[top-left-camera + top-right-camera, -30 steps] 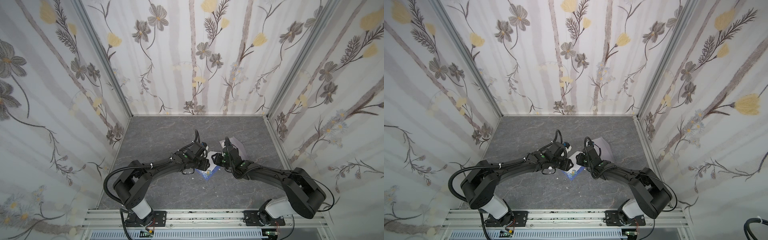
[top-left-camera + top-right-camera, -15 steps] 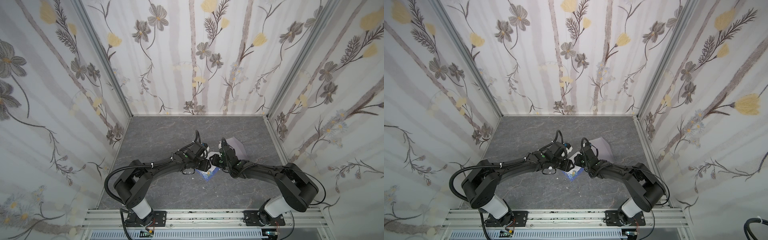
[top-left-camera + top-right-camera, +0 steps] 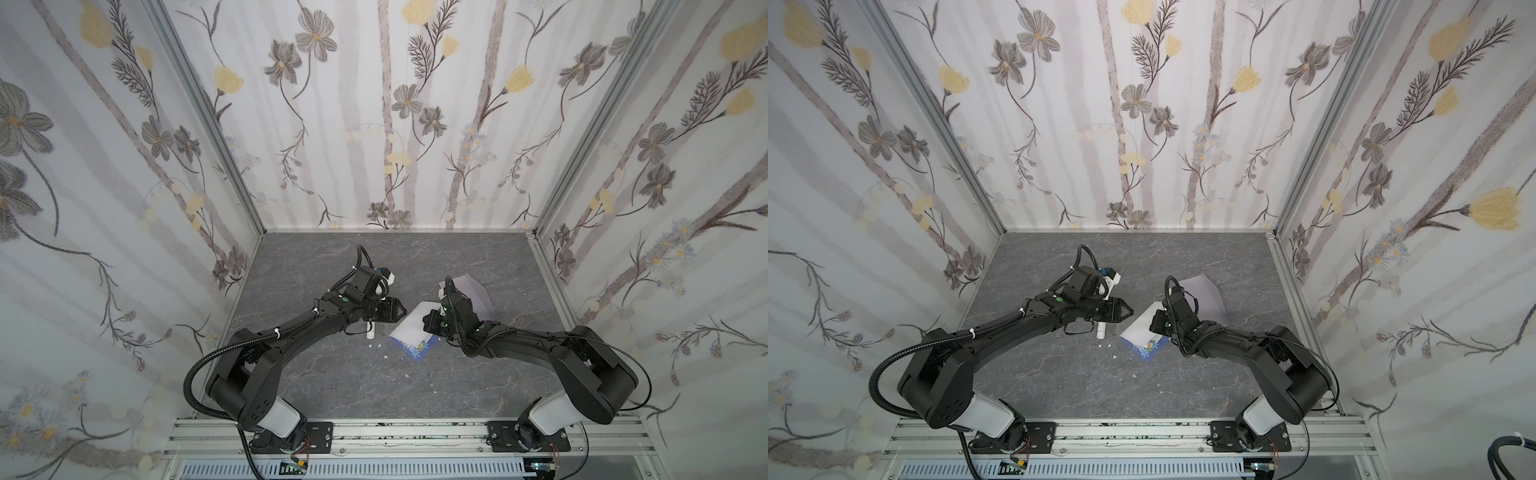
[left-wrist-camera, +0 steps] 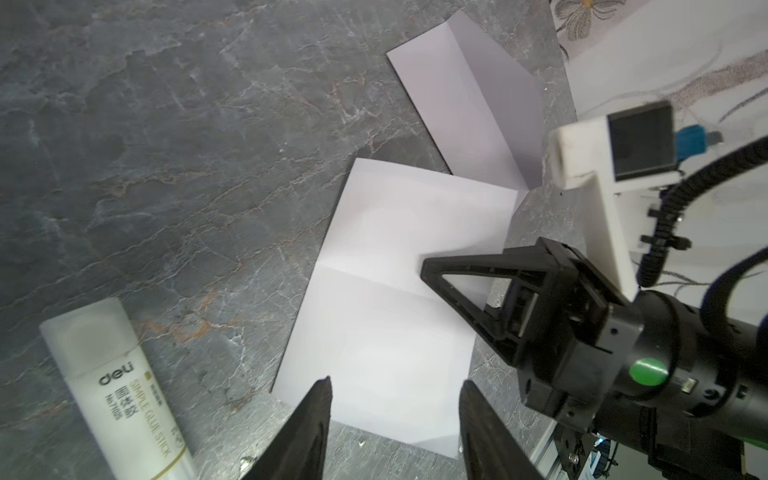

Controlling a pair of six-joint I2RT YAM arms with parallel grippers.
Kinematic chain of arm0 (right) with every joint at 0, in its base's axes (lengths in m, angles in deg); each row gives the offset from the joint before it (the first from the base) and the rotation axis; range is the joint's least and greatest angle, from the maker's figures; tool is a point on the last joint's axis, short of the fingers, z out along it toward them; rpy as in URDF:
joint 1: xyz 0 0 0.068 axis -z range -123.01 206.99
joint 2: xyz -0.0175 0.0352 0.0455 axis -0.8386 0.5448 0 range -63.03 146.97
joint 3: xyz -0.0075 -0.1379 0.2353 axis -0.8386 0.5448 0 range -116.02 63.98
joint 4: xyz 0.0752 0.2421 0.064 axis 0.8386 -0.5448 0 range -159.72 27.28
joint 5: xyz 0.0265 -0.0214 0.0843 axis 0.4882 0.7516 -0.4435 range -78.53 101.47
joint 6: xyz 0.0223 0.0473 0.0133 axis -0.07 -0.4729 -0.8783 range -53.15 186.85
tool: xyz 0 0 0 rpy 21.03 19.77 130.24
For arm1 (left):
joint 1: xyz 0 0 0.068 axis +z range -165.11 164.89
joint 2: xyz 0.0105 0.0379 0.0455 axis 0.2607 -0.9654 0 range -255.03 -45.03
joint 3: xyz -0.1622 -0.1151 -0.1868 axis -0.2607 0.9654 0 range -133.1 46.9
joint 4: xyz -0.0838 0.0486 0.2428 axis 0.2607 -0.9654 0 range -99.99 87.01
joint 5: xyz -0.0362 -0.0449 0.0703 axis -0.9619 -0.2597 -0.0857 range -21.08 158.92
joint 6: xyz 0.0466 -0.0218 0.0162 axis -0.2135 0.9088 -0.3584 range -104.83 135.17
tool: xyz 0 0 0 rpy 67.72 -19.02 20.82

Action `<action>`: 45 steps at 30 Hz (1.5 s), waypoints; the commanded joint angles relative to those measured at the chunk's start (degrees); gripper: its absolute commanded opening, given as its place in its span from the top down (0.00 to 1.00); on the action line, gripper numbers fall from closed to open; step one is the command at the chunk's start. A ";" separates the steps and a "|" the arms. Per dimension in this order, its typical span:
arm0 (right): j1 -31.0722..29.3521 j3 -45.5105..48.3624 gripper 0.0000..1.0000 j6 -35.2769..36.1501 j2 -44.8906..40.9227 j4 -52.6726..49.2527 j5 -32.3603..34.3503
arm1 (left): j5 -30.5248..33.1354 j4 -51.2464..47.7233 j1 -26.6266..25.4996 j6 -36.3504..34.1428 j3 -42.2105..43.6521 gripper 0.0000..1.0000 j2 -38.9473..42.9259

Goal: Place the letter into the envelope and seal it

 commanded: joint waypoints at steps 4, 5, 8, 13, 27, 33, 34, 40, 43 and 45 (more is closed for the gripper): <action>2.09 0.11 1.00 6.48 -3.33 1.55 -5.34 | -8.97 4.79 1.46 2.70 2.51 0.48 -2.85; 2.52 0.16 1.00 7.42 -4.09 1.12 -6.36 | -10.64 6.32 1.83 3.37 3.02 0.48 -3.18; 4.39 0.92 1.00 9.40 -7.00 0.30 -8.65 | -14.06 10.67 3.10 5.11 4.63 0.48 -3.64; 7.03 2.15 1.00 12.24 -10.55 0.71 -13.30 | -19.11 15.58 4.24 6.78 5.60 0.47 -5.32; 8.77 2.10 1.00 15.23 -15.11 1.32 -21.04 | -24.26 21.79 7.43 7.93 5.07 0.29 -9.34; 8.85 2.39 1.00 15.33 -15.65 2.31 -23.34 | -28.88 30.56 7.60 12.46 6.30 0.29 -10.72; 8.89 2.39 1.00 15.34 -15.73 2.38 -23.47 | -29.66 31.17 7.57 12.76 6.39 0.29 -10.89; 9.59 2.82 1.00 14.28 -15.35 5.38 -25.22 | -31.81 31.74 7.58 12.78 7.14 0.28 -10.66; 9.91 2.82 1.00 13.89 -14.73 6.82 -26.30 | -32.64 32.55 7.60 13.02 8.03 0.28 -10.29; 10.00 2.73 1.00 13.64 -14.55 7.44 -26.42 | -33.22 33.02 7.52 13.18 8.35 0.28 -10.19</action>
